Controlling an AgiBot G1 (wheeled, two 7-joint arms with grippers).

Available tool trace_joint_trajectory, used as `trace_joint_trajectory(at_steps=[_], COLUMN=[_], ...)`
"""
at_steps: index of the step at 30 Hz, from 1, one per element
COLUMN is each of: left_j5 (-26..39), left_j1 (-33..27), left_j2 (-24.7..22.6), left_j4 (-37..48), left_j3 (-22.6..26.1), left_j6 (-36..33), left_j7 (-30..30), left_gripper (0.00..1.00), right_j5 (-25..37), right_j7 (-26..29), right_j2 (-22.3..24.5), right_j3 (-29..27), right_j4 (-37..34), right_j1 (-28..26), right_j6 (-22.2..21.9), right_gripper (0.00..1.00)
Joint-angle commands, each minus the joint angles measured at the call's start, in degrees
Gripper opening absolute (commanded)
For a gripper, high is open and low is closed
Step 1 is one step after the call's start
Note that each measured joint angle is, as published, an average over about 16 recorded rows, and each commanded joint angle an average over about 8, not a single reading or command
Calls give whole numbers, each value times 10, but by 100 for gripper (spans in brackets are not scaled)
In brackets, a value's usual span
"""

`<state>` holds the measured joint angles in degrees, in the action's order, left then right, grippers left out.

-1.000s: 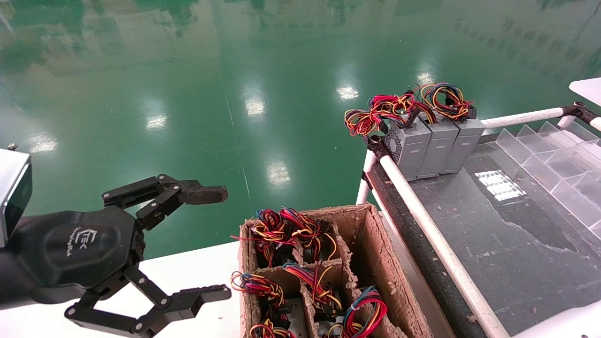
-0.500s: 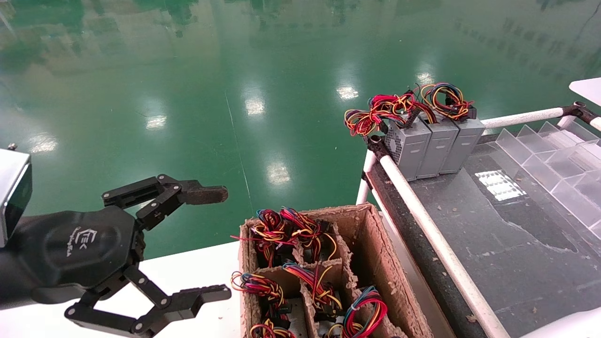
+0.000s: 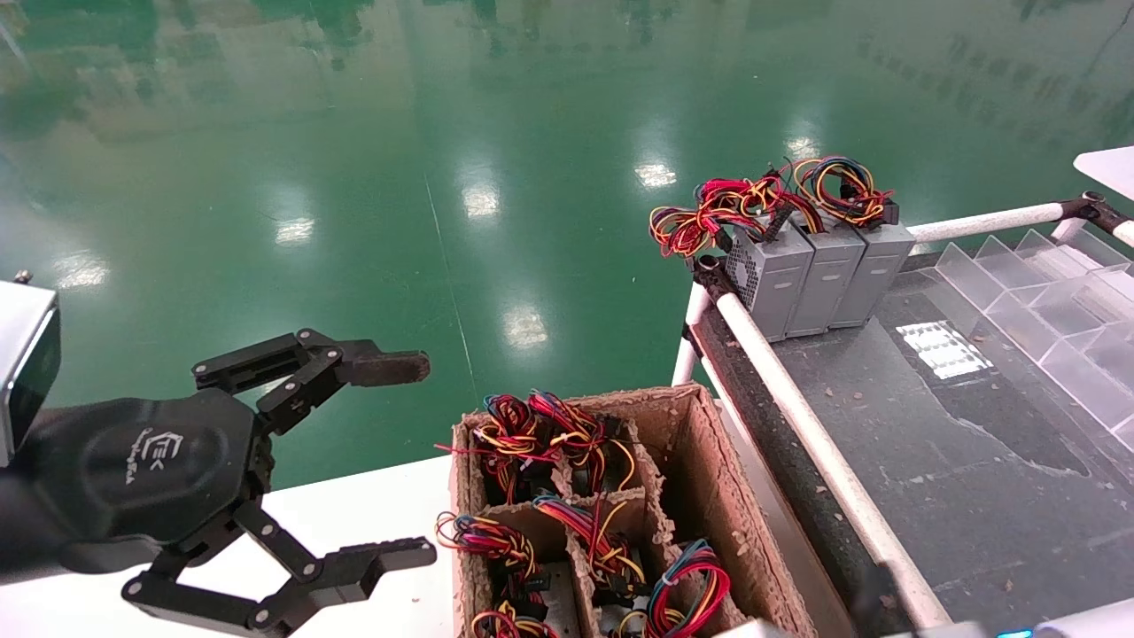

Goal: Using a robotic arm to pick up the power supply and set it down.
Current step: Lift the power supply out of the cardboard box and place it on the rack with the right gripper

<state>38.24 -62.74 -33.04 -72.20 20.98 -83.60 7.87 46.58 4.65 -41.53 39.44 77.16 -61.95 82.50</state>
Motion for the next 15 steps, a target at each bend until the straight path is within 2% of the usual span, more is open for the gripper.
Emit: trace_joint_trajectory(at_steps=[1, 15], left_j5=[0, 0], left_j1=[0, 0], left_j2=[0, 0], left_j4=[0, 0], left_j3=[0, 0], left_j6=[0, 0], left_j7=[0, 0], left_gripper=[100, 100], right_j5=[-20, -166], right_j7=[-11, -46], right_j2=[8, 84], right_j3=[-12, -102], right_j4=[0, -7], right_j1=[5, 20], right_j6=[-2, 5], right_gripper=[0, 0])
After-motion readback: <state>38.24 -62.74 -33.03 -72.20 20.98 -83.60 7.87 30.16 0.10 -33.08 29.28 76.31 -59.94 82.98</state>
